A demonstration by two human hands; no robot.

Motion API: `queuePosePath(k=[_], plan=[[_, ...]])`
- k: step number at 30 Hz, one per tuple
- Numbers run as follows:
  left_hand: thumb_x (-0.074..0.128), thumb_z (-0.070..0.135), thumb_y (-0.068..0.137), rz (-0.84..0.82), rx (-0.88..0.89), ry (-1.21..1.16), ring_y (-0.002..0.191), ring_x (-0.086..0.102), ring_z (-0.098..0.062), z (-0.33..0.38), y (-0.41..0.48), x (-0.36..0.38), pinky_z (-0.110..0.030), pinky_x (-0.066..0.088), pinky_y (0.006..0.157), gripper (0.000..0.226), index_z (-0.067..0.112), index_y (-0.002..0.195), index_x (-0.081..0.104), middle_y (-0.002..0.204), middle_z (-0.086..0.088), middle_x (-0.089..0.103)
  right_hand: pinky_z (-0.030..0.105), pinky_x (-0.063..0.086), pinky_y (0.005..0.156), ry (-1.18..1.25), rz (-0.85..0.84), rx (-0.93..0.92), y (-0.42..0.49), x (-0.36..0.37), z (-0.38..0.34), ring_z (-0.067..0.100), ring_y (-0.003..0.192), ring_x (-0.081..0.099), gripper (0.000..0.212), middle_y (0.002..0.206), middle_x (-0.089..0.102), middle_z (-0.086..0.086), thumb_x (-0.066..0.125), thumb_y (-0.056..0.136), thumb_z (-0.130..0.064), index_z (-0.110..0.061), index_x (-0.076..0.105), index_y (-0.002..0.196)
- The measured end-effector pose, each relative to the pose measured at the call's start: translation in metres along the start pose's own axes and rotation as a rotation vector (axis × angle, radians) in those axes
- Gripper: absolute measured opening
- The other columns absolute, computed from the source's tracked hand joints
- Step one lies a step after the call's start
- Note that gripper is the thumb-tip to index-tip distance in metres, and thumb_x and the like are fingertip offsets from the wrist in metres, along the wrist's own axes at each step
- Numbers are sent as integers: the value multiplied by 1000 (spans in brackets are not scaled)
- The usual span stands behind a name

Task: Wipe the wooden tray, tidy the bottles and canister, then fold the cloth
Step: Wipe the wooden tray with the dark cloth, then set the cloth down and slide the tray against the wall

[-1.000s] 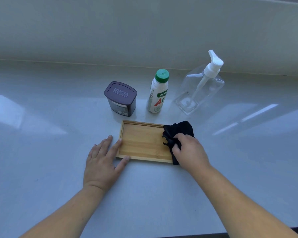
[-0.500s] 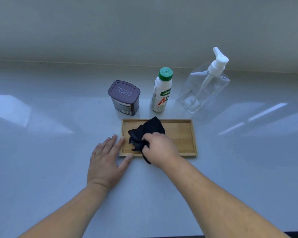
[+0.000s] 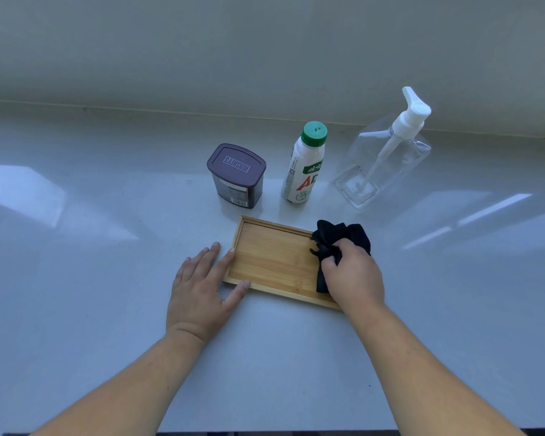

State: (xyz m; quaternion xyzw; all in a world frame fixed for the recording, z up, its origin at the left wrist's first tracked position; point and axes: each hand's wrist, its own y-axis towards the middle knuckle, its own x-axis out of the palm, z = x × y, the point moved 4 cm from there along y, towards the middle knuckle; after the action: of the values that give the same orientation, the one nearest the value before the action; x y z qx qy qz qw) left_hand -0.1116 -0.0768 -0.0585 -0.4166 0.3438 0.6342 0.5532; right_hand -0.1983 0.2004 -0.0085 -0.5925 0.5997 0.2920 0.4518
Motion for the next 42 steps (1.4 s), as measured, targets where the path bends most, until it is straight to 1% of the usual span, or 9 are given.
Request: queuePosePath(k=[3,8,12,18,22,25,30,38,42], plan=[[44,75,90,-20,2,-3,148,40,-24,0,-1,0,-42,17,127,73,32,148,55,160,-1,48,42,54,80,14,-31,-141,-11,3,-15,26,95,63,31,103,69,4,59,92,-18,-18,70,121],[44,75,90,-41,22,3,150,38,-27,10,-1,-7,-50,19,127,78,28,151,52,162,-3,45,37,52,74,87,-70,-293,-38,-3,-24,17,88,57,27,94,61,-6,60,90,-18,-24,70,115],[67,55,82,58,285,-39,137,51,-31,37,-18,-25,-54,37,116,77,23,151,51,158,-5,49,39,46,68,-61,-177,-613,-78,2,-40,22,80,52,18,86,55,-2,60,85,-21,-23,67,101],[69,53,76,-255,626,66,130,54,-27,40,-81,-25,-45,46,109,77,31,148,54,155,-3,52,37,41,70,-286,-382,-922,-151,28,-24,22,81,45,17,88,49,-2,57,80,-30,-28,53,96],[72,53,69,-304,644,120,113,66,-26,30,-108,-23,-38,55,95,52,26,113,76,133,-1,69,35,42,69,-337,-399,-966,-174,34,-16,22,79,45,15,85,48,-3,54,77,-32,-29,50,91],[73,48,77,-228,689,126,96,68,-26,33,-114,-25,-36,56,82,27,21,82,70,112,0,74,33,45,70,-296,-414,-878,-174,32,-16,21,79,49,17,88,53,-3,53,79,-29,-28,58,95],[62,43,95,-85,641,56,71,55,-23,48,-103,-32,-37,50,64,32,19,75,58,76,4,62,32,50,68,-141,-366,-726,-161,20,-20,19,79,56,17,90,60,-5,55,86,-26,-25,64,100],[61,58,90,-273,644,-20,81,52,-18,59,-101,-27,-34,46,74,36,23,83,65,87,8,63,33,39,60,-320,-448,-818,-166,32,-20,22,68,51,19,76,56,-2,55,75,-41,-26,60,86],[68,57,79,-235,616,21,115,63,-22,67,-96,-24,-39,48,100,47,25,113,73,128,3,69,33,46,66,-369,-446,-944,-166,25,2,21,80,50,18,87,54,-3,57,78,-34,-30,57,95]])
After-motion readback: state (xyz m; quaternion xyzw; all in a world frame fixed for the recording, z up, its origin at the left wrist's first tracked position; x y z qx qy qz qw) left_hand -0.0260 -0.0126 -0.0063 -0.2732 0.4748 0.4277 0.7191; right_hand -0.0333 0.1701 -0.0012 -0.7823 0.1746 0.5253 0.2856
